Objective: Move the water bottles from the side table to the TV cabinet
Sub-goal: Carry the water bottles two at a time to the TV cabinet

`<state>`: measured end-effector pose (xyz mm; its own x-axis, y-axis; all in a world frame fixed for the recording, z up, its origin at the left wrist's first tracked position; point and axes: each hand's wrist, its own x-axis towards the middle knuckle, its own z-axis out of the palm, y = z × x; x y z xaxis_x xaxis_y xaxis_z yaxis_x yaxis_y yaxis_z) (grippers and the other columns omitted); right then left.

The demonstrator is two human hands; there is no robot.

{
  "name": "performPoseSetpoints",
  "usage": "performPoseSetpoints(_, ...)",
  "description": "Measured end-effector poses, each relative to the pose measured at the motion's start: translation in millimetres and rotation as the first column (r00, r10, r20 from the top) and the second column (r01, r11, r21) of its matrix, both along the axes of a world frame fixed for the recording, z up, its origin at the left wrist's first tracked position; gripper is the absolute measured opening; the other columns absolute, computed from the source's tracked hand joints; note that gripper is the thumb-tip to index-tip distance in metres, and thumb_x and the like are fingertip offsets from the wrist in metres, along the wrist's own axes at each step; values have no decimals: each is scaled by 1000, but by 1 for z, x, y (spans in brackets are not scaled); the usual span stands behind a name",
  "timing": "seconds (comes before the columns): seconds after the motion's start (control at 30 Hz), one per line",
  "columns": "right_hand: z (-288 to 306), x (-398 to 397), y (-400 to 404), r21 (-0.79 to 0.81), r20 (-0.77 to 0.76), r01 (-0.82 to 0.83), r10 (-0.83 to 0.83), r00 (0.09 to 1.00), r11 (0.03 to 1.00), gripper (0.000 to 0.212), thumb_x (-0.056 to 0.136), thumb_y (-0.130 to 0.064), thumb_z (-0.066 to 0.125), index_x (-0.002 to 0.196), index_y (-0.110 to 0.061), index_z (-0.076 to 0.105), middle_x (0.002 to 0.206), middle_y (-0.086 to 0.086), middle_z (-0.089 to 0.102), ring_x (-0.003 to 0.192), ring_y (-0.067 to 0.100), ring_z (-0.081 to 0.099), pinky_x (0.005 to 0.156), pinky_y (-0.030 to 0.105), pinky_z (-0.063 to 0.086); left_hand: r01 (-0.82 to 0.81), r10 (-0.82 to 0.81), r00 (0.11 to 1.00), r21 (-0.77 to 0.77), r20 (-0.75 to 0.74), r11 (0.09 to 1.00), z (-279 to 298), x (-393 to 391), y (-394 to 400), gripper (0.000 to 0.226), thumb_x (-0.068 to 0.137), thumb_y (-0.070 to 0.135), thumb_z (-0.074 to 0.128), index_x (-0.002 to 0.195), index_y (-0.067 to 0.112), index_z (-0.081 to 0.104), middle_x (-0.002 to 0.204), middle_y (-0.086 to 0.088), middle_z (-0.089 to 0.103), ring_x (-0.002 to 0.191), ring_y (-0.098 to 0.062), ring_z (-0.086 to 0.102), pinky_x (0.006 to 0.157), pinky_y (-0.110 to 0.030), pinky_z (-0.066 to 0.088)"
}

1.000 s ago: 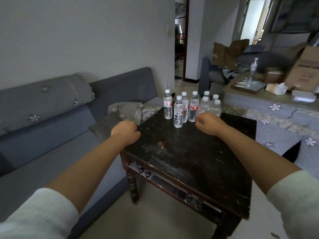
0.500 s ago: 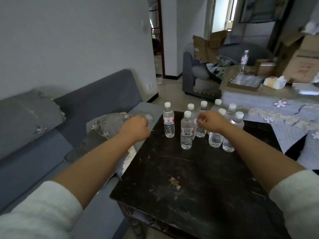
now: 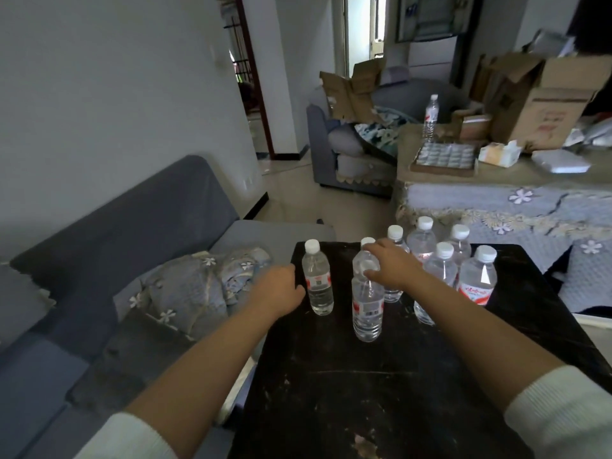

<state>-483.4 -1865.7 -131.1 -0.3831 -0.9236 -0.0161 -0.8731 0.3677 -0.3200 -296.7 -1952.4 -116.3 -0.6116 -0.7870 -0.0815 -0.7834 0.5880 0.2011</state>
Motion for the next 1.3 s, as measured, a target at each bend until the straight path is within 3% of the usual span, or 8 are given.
performPoseSetpoints(0.13,-19,-16,-24,140,9,-138,138,990,980,46,91,-17,53,136,-17,44,141,10,43,126,25,46,105,35,40,-8,8,1000,-7,-17,1000,-4,-34,-27,31,93,24,49,114,1,51,114,-17,60,106,-28,58,85,-33,44)
performPoseSetpoints(0.33,-37,-26,-35,154,18,-248,248,969,956,40,93,-16,48,132,-10,40,140,9,39,120,24,49,98,31,43,-33,33,999,42,6,999,-24,-87,-71,55,93,28,49,141,8,31,136,-19,45,123,-32,48,99,-40,41)
performPoseSetpoints(0.5,-41,-29,-42,159,-10,-251,256,967,955,40,96,-22,42,132,-5,37,137,14,39,113,27,52,89,33,44,-8,0,989,55,149,998,-46,-116,-99,41,96,31,43,126,2,45,129,-19,50,115,-31,53,93,-38,44)
performPoseSetpoints(0.63,-47,-26,-45,125,-50,-175,182,982,977,42,97,-27,40,133,-6,37,133,16,42,112,28,51,78,28,37,55,-50,983,-21,177,998,-57,-124,-109,37,99,26,38,122,-3,46,126,-21,50,113,-33,54,93,-38,43)
performPoseSetpoints(0.77,-54,-17,-45,103,-98,-44,54,994,994,47,98,-31,39,137,-6,33,132,19,43,112,31,52,87,38,47,163,-155,976,-38,153,986,-62,-114,-113,35,100,26,38,116,-4,47,110,-21,50,109,-35,56,88,-38,43)
performPoseSetpoints(0.9,-59,-2,-46,65,-116,108,-100,988,992,40,98,-30,38,131,-7,38,128,17,47,107,29,57,86,36,49,238,-233,961,-22,149,971,-64,-97,-111,33,100,24,36,116,-3,46,116,-20,50,107,-34,55,86,-37,43)
performPoseSetpoints(1.2,-39,22,-7,71,77,367,-372,925,927,36,90,-22,54,122,-5,50,128,11,50,112,27,54,93,33,45,382,-382,924,3,37,924,-58,-58,-99,29,95,24,46,110,0,54,119,-14,49,102,-28,56,85,-32,45)
performPoseSetpoints(1.3,-33,34,22,85,90,428,-435,896,900,35,87,-21,58,117,-4,54,124,15,53,110,28,55,91,32,45,502,-500,863,-17,76,865,-50,-58,-85,29,93,26,50,110,4,57,118,-13,50,105,-27,56,86,-32,44)
